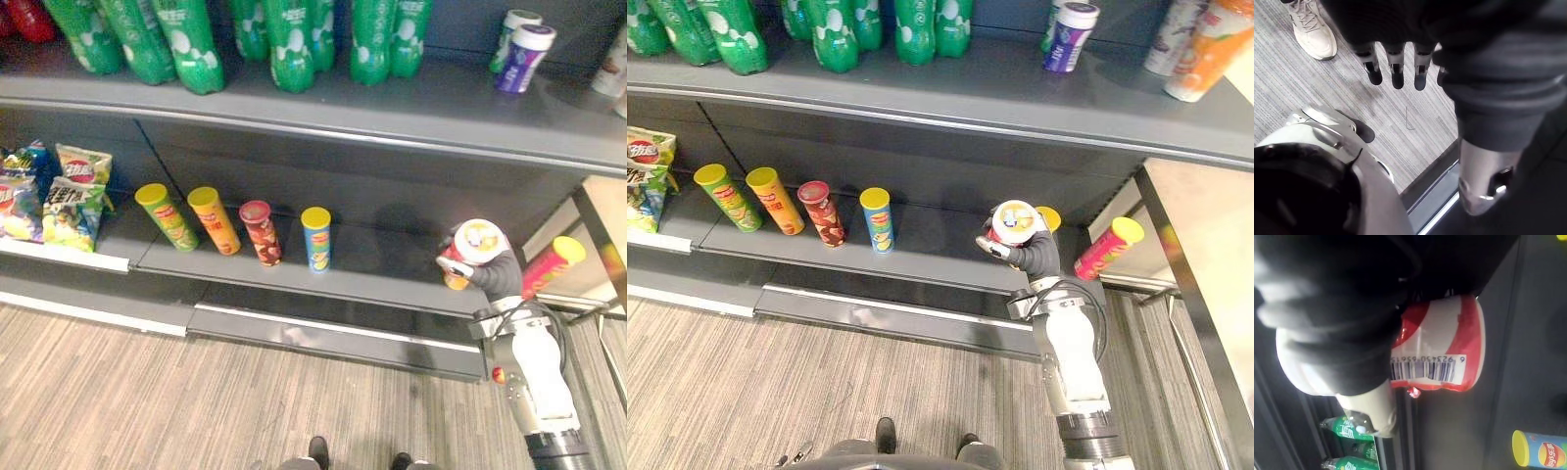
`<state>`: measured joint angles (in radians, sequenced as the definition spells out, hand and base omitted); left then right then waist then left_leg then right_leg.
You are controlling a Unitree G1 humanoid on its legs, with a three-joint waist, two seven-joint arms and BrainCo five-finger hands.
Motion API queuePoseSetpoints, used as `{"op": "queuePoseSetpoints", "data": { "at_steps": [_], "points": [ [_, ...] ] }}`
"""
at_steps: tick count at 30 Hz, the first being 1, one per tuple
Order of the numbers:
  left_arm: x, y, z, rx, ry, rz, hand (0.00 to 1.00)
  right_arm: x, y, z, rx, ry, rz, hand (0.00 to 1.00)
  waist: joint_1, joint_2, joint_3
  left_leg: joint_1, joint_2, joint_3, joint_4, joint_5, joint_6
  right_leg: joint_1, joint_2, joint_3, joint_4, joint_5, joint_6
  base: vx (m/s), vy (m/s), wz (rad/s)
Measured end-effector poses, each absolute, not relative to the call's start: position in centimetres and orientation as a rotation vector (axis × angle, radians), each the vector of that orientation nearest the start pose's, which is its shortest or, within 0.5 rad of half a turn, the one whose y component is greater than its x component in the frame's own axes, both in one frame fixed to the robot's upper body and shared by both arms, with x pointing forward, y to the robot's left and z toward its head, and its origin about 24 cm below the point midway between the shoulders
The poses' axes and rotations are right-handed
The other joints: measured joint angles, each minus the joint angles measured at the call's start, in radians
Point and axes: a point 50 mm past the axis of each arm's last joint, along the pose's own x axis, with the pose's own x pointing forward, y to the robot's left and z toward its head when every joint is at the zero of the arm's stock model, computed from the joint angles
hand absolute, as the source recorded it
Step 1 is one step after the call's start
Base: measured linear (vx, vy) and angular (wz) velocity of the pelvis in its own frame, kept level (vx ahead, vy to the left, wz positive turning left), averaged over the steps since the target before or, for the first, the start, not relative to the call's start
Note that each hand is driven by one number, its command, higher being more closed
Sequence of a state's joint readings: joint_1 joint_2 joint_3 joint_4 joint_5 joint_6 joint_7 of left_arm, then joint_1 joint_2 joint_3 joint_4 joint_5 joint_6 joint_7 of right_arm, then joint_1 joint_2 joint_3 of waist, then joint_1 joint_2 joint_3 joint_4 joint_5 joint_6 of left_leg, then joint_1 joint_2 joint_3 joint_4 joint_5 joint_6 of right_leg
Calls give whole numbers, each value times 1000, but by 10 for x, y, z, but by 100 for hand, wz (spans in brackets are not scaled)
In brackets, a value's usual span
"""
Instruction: Put the gum and the chips on the shelf.
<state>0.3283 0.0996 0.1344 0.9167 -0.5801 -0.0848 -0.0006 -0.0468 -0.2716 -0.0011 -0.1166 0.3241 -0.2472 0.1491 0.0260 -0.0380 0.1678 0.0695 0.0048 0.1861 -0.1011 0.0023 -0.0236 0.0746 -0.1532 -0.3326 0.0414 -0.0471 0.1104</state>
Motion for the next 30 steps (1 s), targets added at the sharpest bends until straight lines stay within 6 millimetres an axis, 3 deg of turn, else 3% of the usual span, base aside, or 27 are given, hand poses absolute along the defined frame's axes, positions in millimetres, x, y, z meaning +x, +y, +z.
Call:
{"op": "queuePoseSetpoints", "data": {
  "at_steps": [7,15,19,23,30],
  "points": [
    [24,222,-158,-401,1046,577,0,250,-180,125,20,-440,273,100,-21,-9,-43,11,10,62,-1,-5,6,-1,1,20,0,1,-1,-13,13,-9],
    [25,226,-157,-367,1054,558,0,269,-184,163,25,-468,347,100,-23,-23,-64,23,20,78,-1,2,11,0,14,50,-5,11,-14,17,5,-8],
    [24,224,-158,-362,1070,544,0,283,-188,193,4,-524,319,100,-24,-14,-71,25,24,78,-1,10,9,0,20,53,-7,16,-21,0,0,0],
    [22,223,-160,-345,1093,522,0,305,-205,219,22,-543,229,100,-20,-6,-80,24,29,74,-2,16,8,1,24,53,-7,19,-25,-55,-9,2],
    [22,222,-160,-315,1113,488,0,326,-223,248,20,-545,100,100,-13,-5,-80,20,43,60,-2,32,-4,2,37,39,-9,23,-32,-58,-19,4]
  ]
}}
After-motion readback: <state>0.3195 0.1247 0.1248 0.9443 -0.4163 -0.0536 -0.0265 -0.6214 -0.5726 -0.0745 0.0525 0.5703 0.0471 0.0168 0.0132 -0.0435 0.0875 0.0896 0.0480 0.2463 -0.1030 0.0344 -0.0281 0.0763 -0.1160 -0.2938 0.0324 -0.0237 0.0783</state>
